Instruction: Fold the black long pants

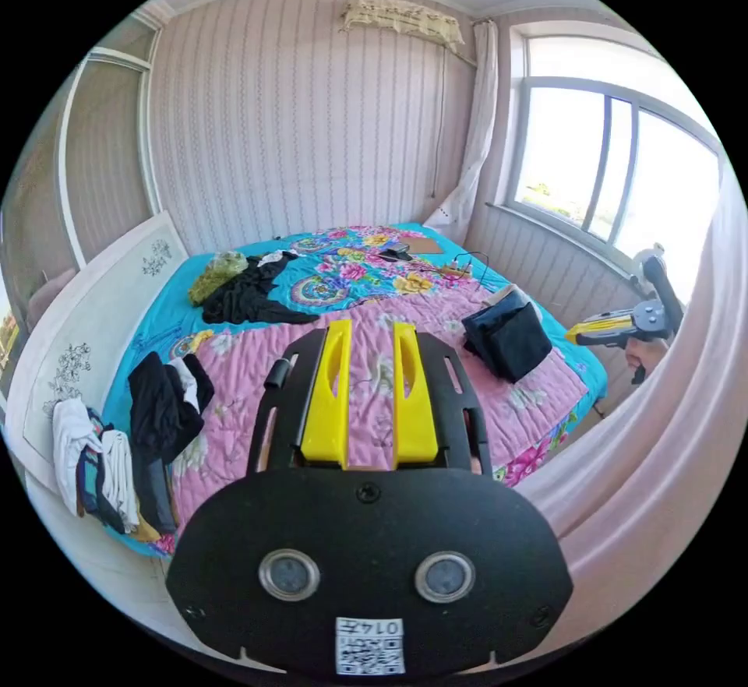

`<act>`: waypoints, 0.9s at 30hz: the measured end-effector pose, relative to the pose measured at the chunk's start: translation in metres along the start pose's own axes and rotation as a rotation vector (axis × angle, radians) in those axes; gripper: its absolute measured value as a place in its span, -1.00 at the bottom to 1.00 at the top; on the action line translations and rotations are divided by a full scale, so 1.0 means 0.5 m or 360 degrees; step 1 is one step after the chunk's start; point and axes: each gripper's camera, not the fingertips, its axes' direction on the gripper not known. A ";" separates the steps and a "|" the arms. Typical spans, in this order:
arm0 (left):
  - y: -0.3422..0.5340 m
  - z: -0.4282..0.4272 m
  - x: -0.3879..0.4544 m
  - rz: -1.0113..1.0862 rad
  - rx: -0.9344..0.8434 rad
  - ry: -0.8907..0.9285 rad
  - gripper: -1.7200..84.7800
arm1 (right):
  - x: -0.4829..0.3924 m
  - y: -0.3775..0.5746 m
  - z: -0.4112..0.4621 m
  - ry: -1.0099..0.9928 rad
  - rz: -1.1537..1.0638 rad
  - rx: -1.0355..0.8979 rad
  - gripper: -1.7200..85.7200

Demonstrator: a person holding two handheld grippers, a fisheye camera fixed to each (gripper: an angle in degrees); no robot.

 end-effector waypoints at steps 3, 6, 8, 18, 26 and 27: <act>-0.032 0.097 0.081 0.0019 -0.0090 0.0196 -0.79 | 0.062 0.088 -0.001 0.0048 0.0193 -0.0036 -0.84; -0.054 0.222 0.170 0.0121 -0.0234 0.0272 -0.79 | 0.133 0.155 0.011 -0.0031 0.0335 -0.0015 -0.69; -0.065 0.312 0.228 0.0198 -0.0312 0.0312 -0.79 | 0.185 0.183 0.033 -0.0075 0.0418 -0.0042 -0.66; -0.133 0.941 0.612 0.0584 -0.0759 0.0707 -0.75 | 0.422 0.201 0.215 -0.0115 0.0816 -0.0110 -0.68; -0.111 1.305 0.807 0.0513 -0.1165 0.0720 -0.70 | 0.502 0.245 0.322 -0.0121 0.1098 -0.0222 -0.58; -0.103 1.332 0.821 0.0525 -0.1200 0.0692 -0.72 | 0.501 0.246 0.321 -0.0094 0.1124 -0.0204 -0.55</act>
